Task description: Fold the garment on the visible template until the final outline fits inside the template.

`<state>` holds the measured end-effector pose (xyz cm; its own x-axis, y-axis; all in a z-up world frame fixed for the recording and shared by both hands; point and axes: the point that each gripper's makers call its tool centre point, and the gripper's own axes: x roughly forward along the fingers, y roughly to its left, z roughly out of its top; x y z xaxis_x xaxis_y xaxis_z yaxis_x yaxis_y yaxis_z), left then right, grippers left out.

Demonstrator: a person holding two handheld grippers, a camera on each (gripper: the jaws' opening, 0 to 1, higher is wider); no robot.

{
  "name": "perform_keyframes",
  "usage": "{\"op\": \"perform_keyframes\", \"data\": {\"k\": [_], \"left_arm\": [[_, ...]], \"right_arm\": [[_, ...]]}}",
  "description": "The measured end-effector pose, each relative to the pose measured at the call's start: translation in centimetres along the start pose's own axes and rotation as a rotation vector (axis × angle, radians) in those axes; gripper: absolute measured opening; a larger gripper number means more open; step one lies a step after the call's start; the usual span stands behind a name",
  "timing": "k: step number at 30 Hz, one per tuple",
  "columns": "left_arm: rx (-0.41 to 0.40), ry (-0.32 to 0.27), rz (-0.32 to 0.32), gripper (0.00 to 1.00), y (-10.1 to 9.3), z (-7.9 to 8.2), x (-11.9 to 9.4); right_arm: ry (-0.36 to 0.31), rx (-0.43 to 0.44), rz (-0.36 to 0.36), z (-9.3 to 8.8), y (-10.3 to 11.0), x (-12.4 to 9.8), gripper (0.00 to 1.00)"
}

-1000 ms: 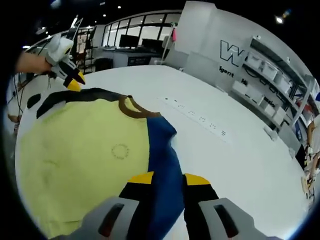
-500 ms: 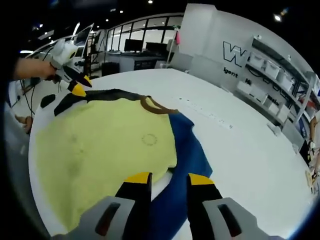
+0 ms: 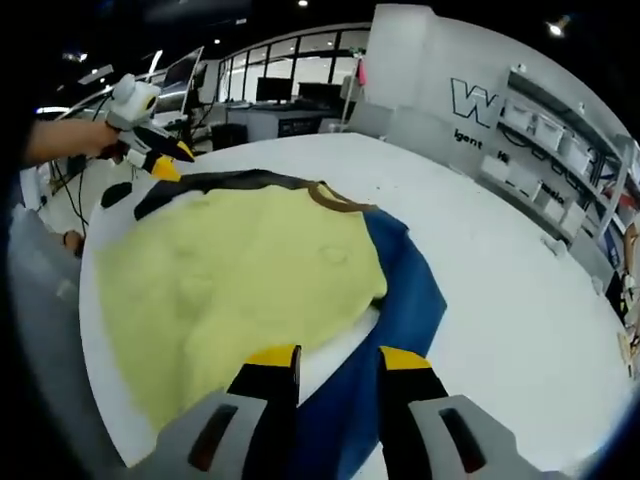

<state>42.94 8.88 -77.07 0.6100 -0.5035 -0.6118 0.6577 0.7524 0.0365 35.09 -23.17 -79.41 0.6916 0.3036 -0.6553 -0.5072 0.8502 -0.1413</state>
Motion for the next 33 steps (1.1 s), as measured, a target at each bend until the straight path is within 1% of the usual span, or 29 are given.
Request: {"op": "perform_keyframes", "data": {"k": [5, 8, 11, 15, 17, 19, 21, 22, 23, 24, 25, 26, 28, 30, 33], "left_arm": [[-0.009, -0.018, -0.007, 0.51, -0.8, -0.6, -1.1], [-0.017, -0.033, -0.008, 0.53, -1.3, -0.7, -2.0], [-0.018, -0.055, -0.007, 0.53, -1.9, -0.8, -3.0], [-0.016, -0.067, -0.012, 0.54, -2.9, -1.2, -3.7], [-0.014, -0.062, -0.013, 0.54, -3.1, -1.7, -3.8], [-0.009, -0.06, -0.021, 0.55, -3.6, -2.2, -4.0], [0.019, -0.058, -0.038, 0.55, -4.3, -2.7, -4.0], [0.032, -0.051, -0.04, 0.55, -4.7, -3.1, -3.9], [0.038, -0.051, -0.041, 0.55, -4.9, -3.4, -3.9], [0.04, -0.049, -0.045, 0.56, -5.1, -3.7, -3.8], [0.041, -0.044, -0.051, 0.56, -5.4, -4.0, -3.7], [0.046, -0.036, -0.06, 0.56, -5.7, -4.6, -3.6], [0.05, -0.026, -0.07, 0.56, -6.2, -5.2, -3.6], [0.064, -0.005, -0.083, 0.55, -6.7, -6.0, -3.5], [0.057, 0.024, -0.091, 0.49, -7.2, -6.8, -3.7]], "right_arm": [[0.018, 0.002, 0.016, -1.2, 1.2, -0.6, 0.25], [0.025, 0.029, 0.032, -2.1, 2.2, -0.9, 0.23], [0.041, 0.038, 0.05, -3.0, 3.3, -1.0, 0.22], [0.064, 0.065, 0.064, -4.2, 4.3, -0.9, 0.18], [0.076, 0.088, 0.07, -4.7, 4.6, -0.9, 0.16], [0.088, 0.109, 0.081, -5.2, 4.9, -0.8, 0.12], [0.122, 0.136, 0.097, -6.1, 5.4, -0.7, 0.1], [0.124, 0.133, 0.094, -6.4, 5.5, -0.7, 0.09], [0.128, 0.137, 0.094, -6.5, 5.6, -0.7, 0.09], [0.109, 0.141, 0.086, -6.3, 5.5, -0.8, 0.08], [0.121, 0.152, 0.087, -6.4, 5.6, -1.0, 0.08], [0.121, 0.158, 0.085, -6.5, 5.6, -1.1, 0.07], [0.125, 0.162, 0.082, -6.5, 5.6, -1.1, 0.07], [0.135, 0.152, 0.078, -6.7, 5.5, -1.2, 0.04], [0.146, 0.133, 0.074, -6.8, 5.5, -1.4, 0.01]]}}
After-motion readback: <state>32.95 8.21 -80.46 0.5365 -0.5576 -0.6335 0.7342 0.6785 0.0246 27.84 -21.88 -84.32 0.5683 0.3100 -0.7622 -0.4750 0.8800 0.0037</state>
